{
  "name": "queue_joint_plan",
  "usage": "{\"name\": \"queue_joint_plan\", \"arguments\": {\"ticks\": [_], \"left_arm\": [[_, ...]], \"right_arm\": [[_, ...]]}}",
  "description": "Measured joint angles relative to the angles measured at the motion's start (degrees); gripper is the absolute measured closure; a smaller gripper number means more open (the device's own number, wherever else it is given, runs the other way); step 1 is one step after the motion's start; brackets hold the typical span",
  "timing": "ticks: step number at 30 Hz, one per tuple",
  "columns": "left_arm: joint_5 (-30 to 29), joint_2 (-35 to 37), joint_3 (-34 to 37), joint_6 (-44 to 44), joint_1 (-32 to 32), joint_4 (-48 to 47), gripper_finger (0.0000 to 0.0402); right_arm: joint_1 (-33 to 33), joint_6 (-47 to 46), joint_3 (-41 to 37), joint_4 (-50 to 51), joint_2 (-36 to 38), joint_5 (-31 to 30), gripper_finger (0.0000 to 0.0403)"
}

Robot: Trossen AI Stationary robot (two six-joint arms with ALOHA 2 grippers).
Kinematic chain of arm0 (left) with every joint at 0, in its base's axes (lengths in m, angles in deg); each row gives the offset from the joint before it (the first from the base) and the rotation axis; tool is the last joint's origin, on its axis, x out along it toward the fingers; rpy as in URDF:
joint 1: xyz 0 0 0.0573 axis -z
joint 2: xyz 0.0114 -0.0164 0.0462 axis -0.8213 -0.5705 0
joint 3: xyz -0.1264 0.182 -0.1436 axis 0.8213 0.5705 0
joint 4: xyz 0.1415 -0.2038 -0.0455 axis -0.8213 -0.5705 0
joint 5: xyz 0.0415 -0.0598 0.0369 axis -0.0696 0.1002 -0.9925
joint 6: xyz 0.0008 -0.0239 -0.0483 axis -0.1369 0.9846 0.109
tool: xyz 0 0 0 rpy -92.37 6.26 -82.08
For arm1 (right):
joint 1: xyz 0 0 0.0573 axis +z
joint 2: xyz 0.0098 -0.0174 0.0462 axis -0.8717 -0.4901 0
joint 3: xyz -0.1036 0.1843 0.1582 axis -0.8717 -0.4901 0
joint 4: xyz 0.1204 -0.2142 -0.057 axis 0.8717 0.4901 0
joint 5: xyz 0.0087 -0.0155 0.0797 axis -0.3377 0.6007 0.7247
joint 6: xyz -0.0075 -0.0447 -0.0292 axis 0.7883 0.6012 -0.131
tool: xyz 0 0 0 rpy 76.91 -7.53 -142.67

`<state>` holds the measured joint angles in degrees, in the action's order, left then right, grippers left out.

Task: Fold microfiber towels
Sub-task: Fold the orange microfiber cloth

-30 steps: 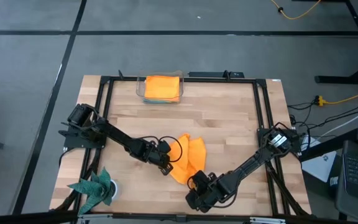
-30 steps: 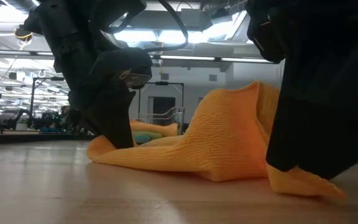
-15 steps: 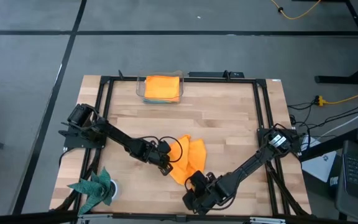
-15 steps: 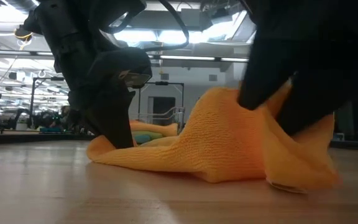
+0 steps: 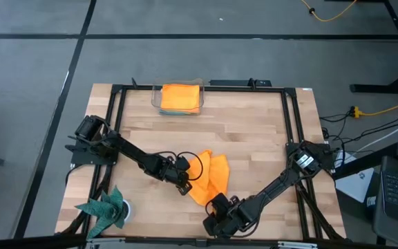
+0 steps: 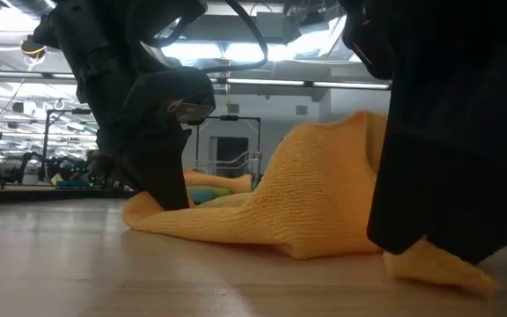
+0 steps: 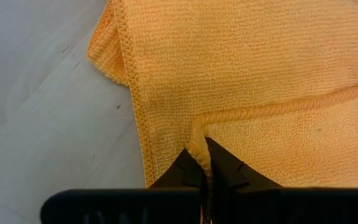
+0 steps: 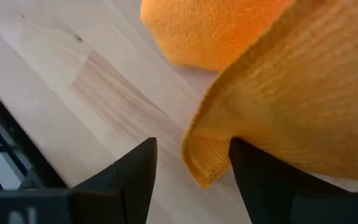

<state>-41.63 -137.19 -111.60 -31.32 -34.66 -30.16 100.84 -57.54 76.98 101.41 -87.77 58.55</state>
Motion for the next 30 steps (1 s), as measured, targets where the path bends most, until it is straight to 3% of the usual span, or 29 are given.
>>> {"name": "queue_joint_plan", "arguments": {"ticks": [7, 15, 20, 30], "left_arm": [[0.0, 0.0, 0.0, 0.0, 0.0, 0.1, 0.0401], [0.0, 0.0, 0.0, 0.0, 0.0, 0.1, 0.0401], [0.0, 0.0, 0.0, 0.0, 0.0, 0.1, 0.0401], [0.1, 1.7, 0.1, -4.3, 0.6, -0.5, 0.0401]], "right_arm": [[-0.5, -2.7, 0.2, 3.0, -0.4, 0.1, 0.022], [-0.2, -1.5, 0.1, 10.8, -0.3, 2.6, 0.0384], [-0.1, 1.5, 2.8, 15.2, -0.3, 4.2, 0.0397], [1.7, 4.6, 21.9, 46.4, -0.4, 2.4, 0.0401]]}}
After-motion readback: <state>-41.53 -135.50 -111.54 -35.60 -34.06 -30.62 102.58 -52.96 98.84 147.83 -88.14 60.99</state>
